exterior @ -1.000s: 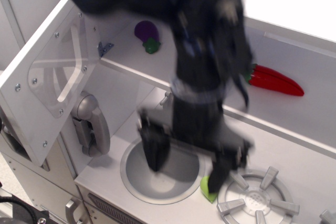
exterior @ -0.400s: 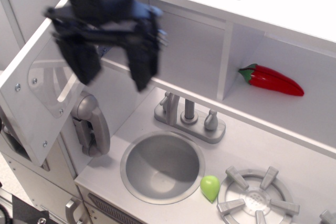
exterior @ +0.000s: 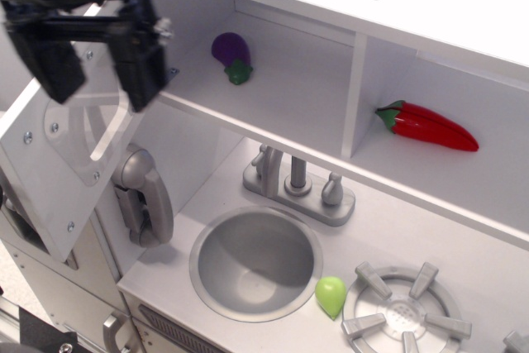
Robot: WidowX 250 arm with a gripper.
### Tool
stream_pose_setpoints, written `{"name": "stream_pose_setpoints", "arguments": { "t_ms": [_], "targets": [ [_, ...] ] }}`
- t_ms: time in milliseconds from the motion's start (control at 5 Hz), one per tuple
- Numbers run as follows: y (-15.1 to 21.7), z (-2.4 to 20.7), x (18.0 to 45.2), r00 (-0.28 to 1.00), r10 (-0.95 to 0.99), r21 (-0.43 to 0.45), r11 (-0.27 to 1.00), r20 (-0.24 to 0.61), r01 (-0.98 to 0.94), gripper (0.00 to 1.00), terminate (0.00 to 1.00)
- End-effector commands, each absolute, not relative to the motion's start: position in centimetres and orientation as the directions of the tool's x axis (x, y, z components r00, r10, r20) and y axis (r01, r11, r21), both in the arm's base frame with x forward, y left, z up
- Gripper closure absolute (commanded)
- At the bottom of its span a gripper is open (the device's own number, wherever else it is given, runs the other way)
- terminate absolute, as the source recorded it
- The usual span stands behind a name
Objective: Close microwave
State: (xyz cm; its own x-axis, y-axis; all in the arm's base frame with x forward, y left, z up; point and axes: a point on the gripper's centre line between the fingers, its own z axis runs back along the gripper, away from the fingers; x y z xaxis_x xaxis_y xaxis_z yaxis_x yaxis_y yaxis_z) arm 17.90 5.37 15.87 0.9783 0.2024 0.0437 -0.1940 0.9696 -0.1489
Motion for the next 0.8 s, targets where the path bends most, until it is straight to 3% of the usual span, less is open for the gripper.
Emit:
{"name": "stream_pose_setpoints", "arguments": {
  "t_ms": [0,600],
  "targets": [
    [9.4,14.9,18.8,0.968,0.226,-0.011,0.974,0.108,-0.227,0.0,0.0],
    [9.0,12.1,20.2,0.973,0.204,0.006,0.978,0.106,-0.206,0.0,0.0]
  ]
}}
